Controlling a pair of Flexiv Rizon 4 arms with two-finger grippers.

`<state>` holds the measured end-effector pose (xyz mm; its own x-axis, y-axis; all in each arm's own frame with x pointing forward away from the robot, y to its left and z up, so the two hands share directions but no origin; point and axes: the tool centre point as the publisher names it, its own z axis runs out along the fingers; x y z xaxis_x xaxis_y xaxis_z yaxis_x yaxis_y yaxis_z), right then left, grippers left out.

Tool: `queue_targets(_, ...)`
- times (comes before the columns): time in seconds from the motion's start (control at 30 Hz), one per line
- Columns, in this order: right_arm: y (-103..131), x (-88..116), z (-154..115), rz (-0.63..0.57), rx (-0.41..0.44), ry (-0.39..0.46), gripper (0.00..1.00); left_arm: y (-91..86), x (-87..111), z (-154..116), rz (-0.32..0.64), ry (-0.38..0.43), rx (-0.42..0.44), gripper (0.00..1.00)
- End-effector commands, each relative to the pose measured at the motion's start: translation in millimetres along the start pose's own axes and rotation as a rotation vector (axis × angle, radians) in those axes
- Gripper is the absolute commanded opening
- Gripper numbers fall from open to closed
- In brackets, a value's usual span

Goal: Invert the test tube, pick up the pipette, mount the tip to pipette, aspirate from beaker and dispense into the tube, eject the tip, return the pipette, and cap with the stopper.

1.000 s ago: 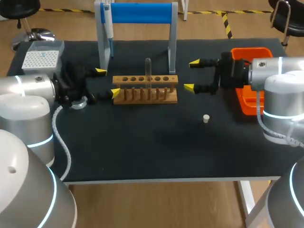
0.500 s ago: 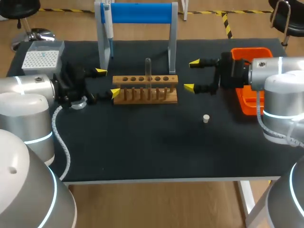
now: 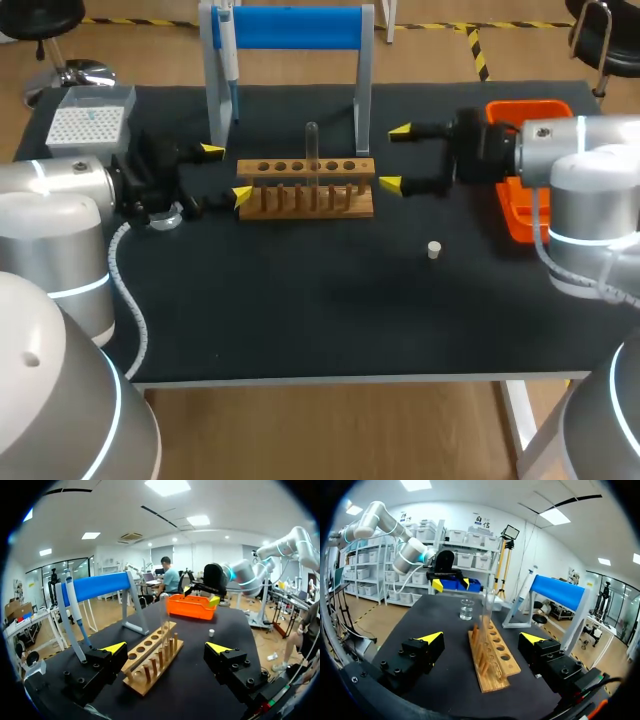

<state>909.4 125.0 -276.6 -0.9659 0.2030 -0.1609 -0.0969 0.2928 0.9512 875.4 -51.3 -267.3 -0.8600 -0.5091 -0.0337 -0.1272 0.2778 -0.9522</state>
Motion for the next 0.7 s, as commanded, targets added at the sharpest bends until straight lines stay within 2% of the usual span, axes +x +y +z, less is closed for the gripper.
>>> queue_targets(0.03, 0.8, -15.7, 22.3, 0.007, -0.013, 0.064, 1.0, 0.4, 0.7, 0.3, 0.0, -0.003, 0.001, 1.0)
queue_targets(0.23, 10.8, -19.9, 43.3, 0.029, -0.101, 0.148, 1.0, 0.4, 0.7, 0.3, 0.0, -0.003, 0.001, 1.0)
queue_targets(0.7, 24.4, -16.9, 85.1, 0.06, -0.183, 0.283, 1.0, 0.4, 0.7, 0.3, 0.0, -0.003, 0.001, 1.0)
